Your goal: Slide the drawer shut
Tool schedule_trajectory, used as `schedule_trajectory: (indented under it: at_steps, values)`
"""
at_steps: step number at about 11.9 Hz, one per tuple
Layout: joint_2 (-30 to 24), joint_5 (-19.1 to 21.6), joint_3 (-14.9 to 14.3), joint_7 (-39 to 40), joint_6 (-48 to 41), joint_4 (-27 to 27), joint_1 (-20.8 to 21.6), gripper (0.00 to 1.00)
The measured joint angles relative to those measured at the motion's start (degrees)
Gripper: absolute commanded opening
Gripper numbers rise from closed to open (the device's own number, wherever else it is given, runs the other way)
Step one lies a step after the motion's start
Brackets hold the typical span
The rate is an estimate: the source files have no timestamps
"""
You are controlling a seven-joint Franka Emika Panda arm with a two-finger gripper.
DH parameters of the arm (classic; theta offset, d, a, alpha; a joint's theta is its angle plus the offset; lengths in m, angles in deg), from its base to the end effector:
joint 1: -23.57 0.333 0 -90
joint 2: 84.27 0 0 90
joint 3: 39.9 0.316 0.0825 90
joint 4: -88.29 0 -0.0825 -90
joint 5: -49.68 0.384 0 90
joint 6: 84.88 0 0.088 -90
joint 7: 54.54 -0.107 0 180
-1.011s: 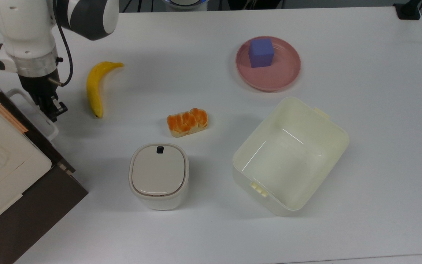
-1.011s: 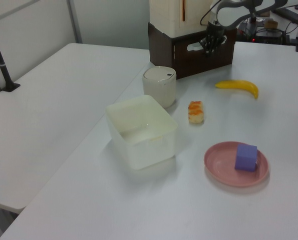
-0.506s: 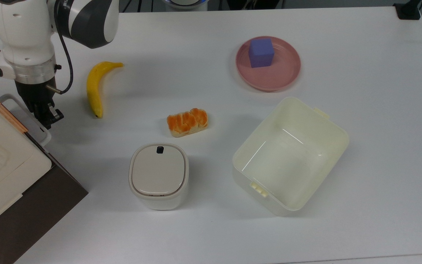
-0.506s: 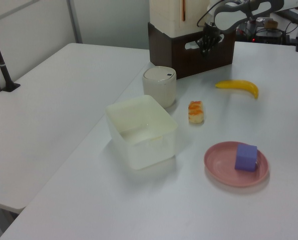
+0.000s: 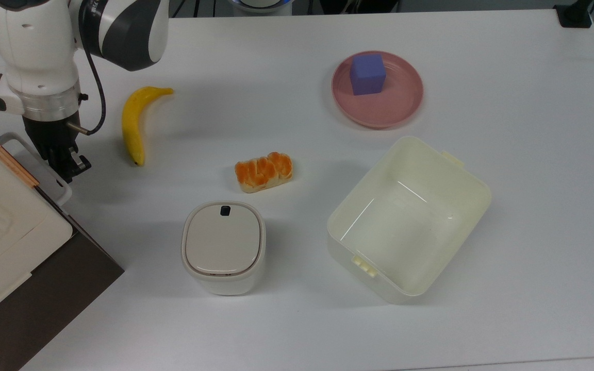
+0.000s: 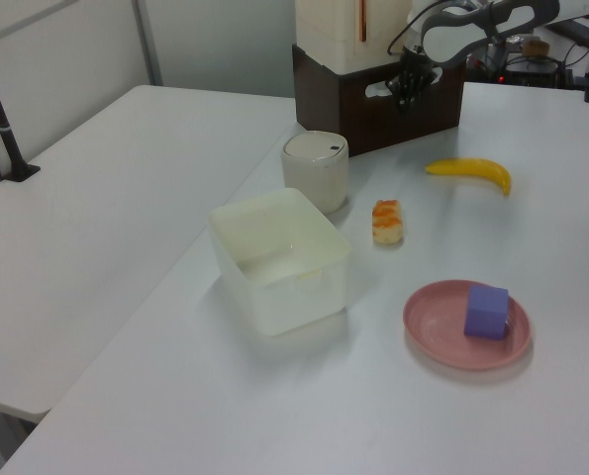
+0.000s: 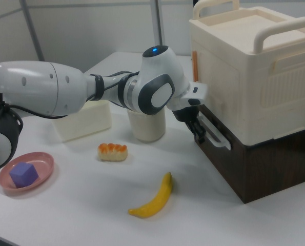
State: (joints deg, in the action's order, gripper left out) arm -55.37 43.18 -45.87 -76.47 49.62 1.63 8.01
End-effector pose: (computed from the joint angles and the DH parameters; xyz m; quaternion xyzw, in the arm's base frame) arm 0.6783 -0.2553 0.4076 0.9289 -0.3240 0.1652 0.0696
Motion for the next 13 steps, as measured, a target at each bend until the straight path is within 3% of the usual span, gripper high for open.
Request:
schedule_trajectory:
  at_steps: [3, 6, 10, 13]
  values:
    - [-0.12, -1.96, 0.6, 0.67, -0.03, 0.23, 1.43, 0.0]
    - [-2.58, -1.97, 1.63, 1.24, -5.47, 0.42, 7.09, 0.0]
    - [-9.46, -0.98, 8.98, 5.02, -18.23, 0.56, 9.25, 0.0]
    - [-14.11, 1.72, 9.47, 13.48, -27.18, 0.44, 10.86, 0.02]
